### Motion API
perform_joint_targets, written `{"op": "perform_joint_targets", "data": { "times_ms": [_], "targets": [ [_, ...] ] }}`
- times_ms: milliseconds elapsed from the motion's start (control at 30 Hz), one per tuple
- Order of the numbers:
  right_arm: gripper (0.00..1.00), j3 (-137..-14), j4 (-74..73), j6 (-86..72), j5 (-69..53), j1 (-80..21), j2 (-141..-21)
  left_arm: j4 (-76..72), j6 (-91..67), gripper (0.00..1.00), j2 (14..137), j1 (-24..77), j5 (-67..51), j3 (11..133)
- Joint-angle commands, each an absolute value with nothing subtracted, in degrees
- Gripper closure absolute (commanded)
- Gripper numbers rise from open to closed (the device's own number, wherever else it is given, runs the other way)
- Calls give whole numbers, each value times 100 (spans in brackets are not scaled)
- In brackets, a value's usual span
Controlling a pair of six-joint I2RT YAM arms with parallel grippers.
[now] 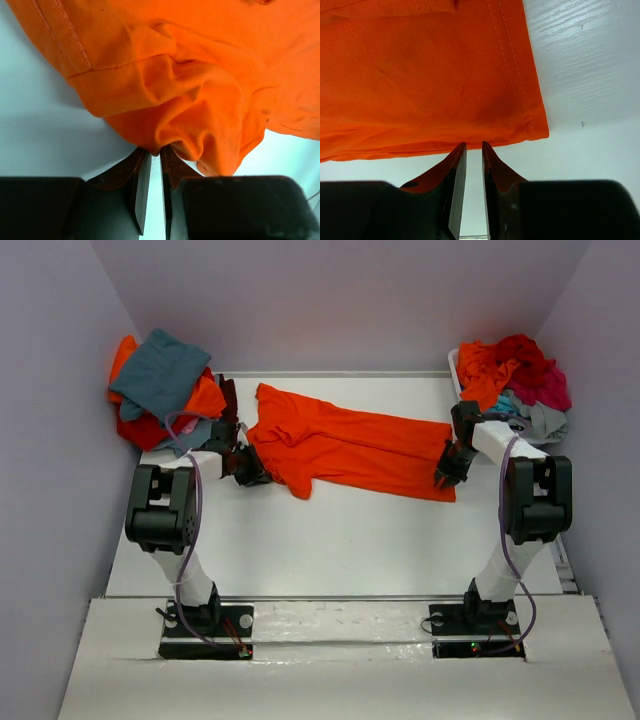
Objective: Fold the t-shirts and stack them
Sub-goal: Fold the flattened tshirt in 1/3 of the way
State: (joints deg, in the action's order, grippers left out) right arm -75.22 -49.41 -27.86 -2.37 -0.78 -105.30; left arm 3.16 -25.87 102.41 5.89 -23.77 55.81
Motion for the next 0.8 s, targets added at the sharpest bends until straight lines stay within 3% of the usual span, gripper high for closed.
{"op": "perform_joint_targets", "data": {
  "times_ms": [0,633,700,767],
  "targets": [
    [75,-7462,-4896,-2777,-184,-26,-10512,791,-2356,74,9994,571,-2083,5581],
    [75,-7427,-4764,-2795,-308,-26,-10705,2030,-2074,79,8526,571,-1784,5634],
    [75,-7427,-4764,-2795,-334,-26,-10714,1960,-2074,70,8534,571,-1784,5502],
    [75,-7444,-4764,-2795,-352,-26,-10705,1829,-2153,53,8613,571,-1784,5371]
  ]
}}
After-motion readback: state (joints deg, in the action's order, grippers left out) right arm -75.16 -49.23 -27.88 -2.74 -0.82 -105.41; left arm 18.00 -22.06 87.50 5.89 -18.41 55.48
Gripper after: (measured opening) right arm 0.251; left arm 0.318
